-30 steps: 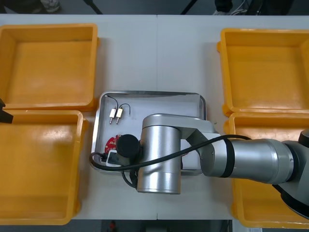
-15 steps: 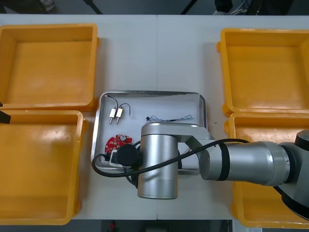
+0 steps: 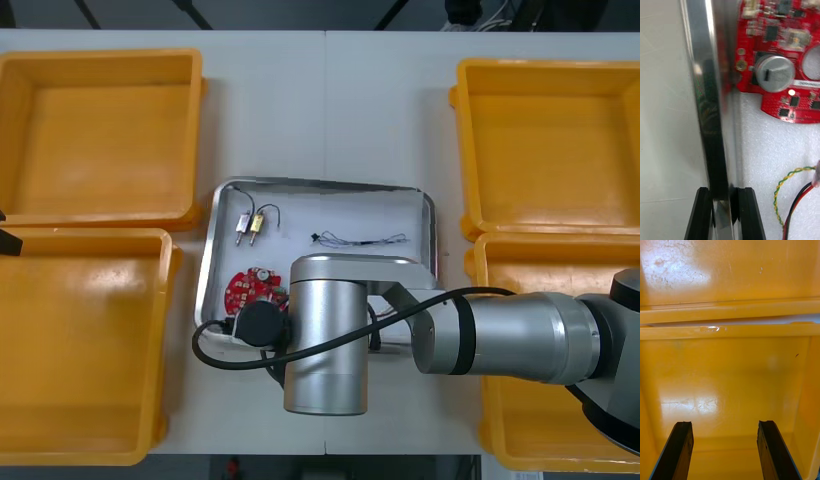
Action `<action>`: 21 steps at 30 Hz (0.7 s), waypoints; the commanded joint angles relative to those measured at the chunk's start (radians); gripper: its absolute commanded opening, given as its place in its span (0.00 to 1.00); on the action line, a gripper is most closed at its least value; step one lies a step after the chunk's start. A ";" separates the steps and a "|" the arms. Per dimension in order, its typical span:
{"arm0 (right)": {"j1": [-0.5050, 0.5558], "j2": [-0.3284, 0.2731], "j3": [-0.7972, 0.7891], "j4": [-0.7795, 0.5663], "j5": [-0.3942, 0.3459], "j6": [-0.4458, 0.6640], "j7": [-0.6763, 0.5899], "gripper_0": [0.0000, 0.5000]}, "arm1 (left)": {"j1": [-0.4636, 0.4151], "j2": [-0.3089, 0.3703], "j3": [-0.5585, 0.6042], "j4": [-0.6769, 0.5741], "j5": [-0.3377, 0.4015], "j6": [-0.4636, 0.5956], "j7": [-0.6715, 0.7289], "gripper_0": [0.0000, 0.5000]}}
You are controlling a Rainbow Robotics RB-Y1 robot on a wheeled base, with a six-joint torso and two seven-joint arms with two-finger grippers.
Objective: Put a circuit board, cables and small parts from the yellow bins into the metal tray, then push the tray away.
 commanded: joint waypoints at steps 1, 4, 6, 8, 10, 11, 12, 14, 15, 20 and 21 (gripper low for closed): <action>-0.048 0.017 0.014 -0.033 0.039 0.006 0.032 0.00 | 0.013 0.043 0.026 -0.003 -0.007 0.006 -0.063 1.00; -0.063 0.006 0.014 -0.033 0.062 0.000 0.036 0.00 | 0.013 0.043 0.026 -0.003 -0.007 0.006 -0.063 1.00; -0.074 -0.001 0.014 -0.033 0.072 -0.001 0.041 0.00 | 0.013 0.043 0.026 -0.003 -0.007 0.006 -0.063 1.00; -0.090 -0.009 0.014 -0.030 0.083 0.000 0.044 0.00 | 0.013 0.043 0.026 -0.003 -0.007 0.006 -0.063 1.00; -0.100 -0.012 0.014 -0.027 0.095 0.000 0.046 0.00 | 0.013 0.043 0.026 -0.003 -0.007 0.006 -0.063 1.00; -0.109 -0.015 0.014 -0.024 0.106 -0.001 0.049 0.00 | 0.013 0.043 0.026 -0.003 -0.007 0.006 -0.063 1.00; -0.113 -0.017 0.012 -0.023 0.111 -0.001 0.049 0.00 | 0.013 0.043 0.026 -0.003 -0.007 0.006 -0.063 1.00; -0.122 -0.020 0.014 -0.015 0.128 -0.005 0.053 0.00 | 0.013 0.043 0.026 -0.003 -0.007 0.006 -0.063 1.00; -0.131 -0.021 0.014 -0.006 0.134 -0.008 0.056 0.00 | 0.013 0.043 0.026 -0.003 -0.007 0.006 -0.063 1.00; -0.178 -0.021 0.014 0.048 0.146 -0.023 0.069 0.00 | 0.013 0.043 0.026 -0.003 -0.007 0.006 -0.063 1.00; -0.189 -0.023 0.015 0.059 0.147 -0.028 0.072 0.00 | 0.013 0.043 0.026 -0.003 -0.007 0.006 -0.063 1.00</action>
